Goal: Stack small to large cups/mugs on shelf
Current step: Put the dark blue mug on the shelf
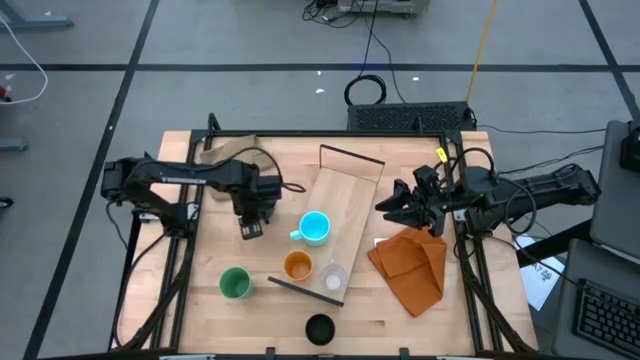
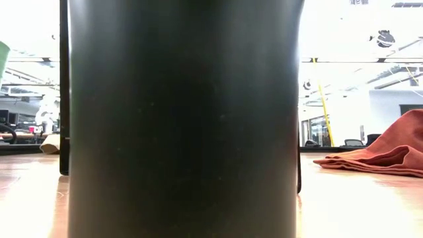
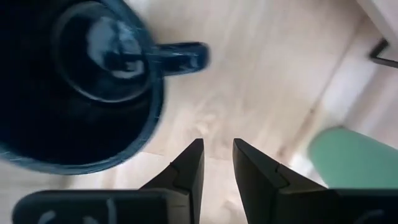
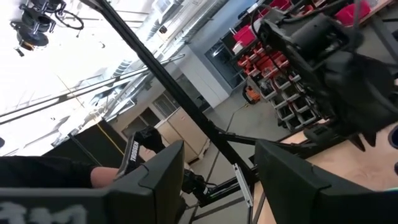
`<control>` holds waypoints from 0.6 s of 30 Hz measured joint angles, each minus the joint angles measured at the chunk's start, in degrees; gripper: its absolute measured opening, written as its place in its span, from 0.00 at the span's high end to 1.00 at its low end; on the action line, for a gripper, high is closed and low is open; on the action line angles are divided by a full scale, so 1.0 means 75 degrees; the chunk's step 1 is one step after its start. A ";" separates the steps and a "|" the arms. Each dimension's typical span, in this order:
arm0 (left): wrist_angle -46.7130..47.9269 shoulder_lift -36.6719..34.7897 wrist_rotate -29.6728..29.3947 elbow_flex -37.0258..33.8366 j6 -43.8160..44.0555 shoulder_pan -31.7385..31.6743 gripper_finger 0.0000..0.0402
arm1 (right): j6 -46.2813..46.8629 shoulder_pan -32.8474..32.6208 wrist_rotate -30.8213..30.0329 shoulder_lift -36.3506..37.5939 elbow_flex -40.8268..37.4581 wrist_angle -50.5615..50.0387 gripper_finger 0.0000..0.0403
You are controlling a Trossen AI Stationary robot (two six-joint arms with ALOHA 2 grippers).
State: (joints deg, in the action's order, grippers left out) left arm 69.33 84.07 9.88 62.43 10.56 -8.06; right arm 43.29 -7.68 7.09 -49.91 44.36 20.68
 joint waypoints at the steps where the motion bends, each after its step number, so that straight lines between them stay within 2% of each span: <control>1: 0.0025 -0.0123 -0.0137 -0.0005 0.0006 -0.0002 0.78 | 0.0000 0.0016 0.0000 -0.0003 0.0000 -0.0004 0.54; 4: 0.0079 -0.0426 -0.0491 -0.0003 0.0041 -0.0025 0.78 | -0.0011 0.0053 0.0000 -0.0003 0.0003 0.0000 0.54; 11: -0.0251 -0.0463 -0.1179 -0.0015 -0.0178 -0.0299 0.78 | -0.0013 0.0188 0.0023 -0.0006 0.0003 -0.0056 0.54; 18: -0.0283 -0.0463 -0.0883 -0.0017 -0.0482 -0.0586 0.78 | 0.0163 0.0232 0.0034 -0.0006 0.0003 -0.0056 0.54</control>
State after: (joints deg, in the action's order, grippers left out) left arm 67.21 80.60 3.25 62.30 6.94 -12.45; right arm 44.51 -5.93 7.35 -49.95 44.38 20.26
